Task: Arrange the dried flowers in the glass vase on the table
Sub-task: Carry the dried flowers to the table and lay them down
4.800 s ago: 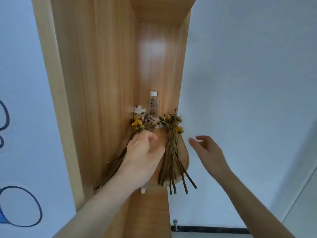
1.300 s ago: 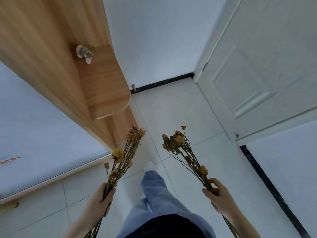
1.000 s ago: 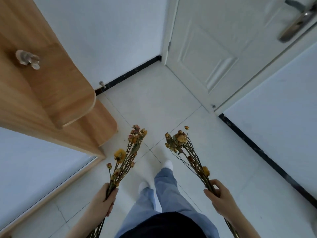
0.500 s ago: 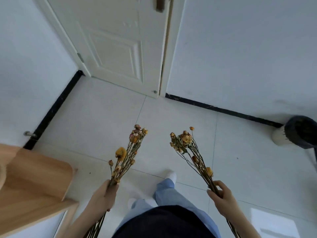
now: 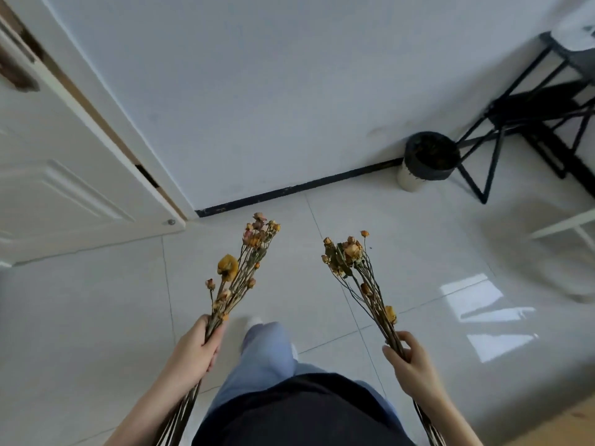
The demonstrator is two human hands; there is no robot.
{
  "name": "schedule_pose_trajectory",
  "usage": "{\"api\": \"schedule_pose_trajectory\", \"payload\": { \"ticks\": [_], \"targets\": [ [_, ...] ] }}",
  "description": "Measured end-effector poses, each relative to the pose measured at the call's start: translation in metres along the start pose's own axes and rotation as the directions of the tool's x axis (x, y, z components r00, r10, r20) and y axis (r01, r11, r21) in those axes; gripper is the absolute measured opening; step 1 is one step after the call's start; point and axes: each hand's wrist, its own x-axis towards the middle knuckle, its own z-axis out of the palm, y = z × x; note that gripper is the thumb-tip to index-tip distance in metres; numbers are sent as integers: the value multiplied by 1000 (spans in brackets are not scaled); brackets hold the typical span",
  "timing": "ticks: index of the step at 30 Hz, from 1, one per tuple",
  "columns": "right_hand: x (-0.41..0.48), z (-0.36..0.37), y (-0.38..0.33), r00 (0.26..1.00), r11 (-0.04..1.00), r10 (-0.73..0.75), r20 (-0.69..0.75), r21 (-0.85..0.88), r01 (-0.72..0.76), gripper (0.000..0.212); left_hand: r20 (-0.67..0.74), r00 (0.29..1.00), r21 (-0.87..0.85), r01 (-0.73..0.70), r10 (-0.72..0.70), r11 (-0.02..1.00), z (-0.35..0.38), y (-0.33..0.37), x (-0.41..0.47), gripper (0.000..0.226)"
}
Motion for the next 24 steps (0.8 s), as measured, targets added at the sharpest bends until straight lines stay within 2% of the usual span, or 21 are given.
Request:
{"api": "schedule_pose_trajectory", "payload": {
  "ticks": [5,10,18,24],
  "targets": [
    [2,-19,12,984,983,137,-117,142,-120,6,173,982,90,-87,70,992,20,66,57,21],
    [21,-33,15,946,960,234,-225,208,-188,5,334,940,153,-128,71,980,46,122,117,18],
    [80,-69,-22,846,897,372,-382,381,-222,6,560,824,296,-289,79,911,90,236,224,16],
    [111,-100,-44,764,842,452,-461,503,-195,7,644,758,354,-415,103,838,131,309,287,9]
  ]
}}
